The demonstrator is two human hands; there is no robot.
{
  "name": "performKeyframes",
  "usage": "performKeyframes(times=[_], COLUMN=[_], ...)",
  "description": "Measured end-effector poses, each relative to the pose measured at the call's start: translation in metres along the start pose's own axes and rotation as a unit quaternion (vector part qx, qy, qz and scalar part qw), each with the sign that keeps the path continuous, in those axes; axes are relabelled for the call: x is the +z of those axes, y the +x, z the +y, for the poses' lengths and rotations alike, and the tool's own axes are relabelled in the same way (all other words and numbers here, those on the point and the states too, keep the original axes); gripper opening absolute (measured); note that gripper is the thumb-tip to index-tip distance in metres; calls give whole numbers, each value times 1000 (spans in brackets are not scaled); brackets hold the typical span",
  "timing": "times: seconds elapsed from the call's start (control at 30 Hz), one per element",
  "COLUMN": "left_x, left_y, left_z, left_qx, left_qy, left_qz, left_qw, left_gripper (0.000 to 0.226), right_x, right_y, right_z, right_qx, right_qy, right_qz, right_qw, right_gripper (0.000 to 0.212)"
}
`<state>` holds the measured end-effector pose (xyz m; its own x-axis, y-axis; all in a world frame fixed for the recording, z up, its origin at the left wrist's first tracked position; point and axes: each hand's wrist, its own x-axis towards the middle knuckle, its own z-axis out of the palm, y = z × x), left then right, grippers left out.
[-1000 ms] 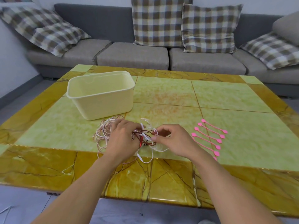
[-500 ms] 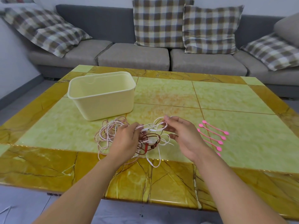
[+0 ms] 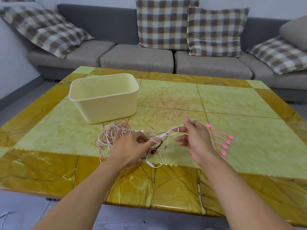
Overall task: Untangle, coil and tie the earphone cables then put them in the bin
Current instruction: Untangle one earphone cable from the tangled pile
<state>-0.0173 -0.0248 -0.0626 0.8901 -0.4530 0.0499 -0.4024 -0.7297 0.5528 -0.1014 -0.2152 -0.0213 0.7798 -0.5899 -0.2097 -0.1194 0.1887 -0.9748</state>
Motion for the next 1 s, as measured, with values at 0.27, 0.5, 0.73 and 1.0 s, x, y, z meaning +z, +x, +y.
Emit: performKeyframes(times=[0.27,0.5,0.73,1.0], left_x=[0,-2,4,0], left_y=[3,-2,-9,-11], left_z=[-3,4,24,23], left_qx=[-30,16,197,82], left_qy=[55,62,-94,-209], left_qz=[38,127,50,51], left_qw=[997,990,975,973], left_gripper=[44,35,46,11], right_x=[-11,-13,3,0], right_y=[7,6,-4,4], right_z=[3,3,-3,5], right_qx=[-39,3,28,34], right_qy=[-130,-74,21,-7], right_qz=[46,-56,-145,-73], right_qw=[990,996,989,997], right_gripper=[35,27,23,24])
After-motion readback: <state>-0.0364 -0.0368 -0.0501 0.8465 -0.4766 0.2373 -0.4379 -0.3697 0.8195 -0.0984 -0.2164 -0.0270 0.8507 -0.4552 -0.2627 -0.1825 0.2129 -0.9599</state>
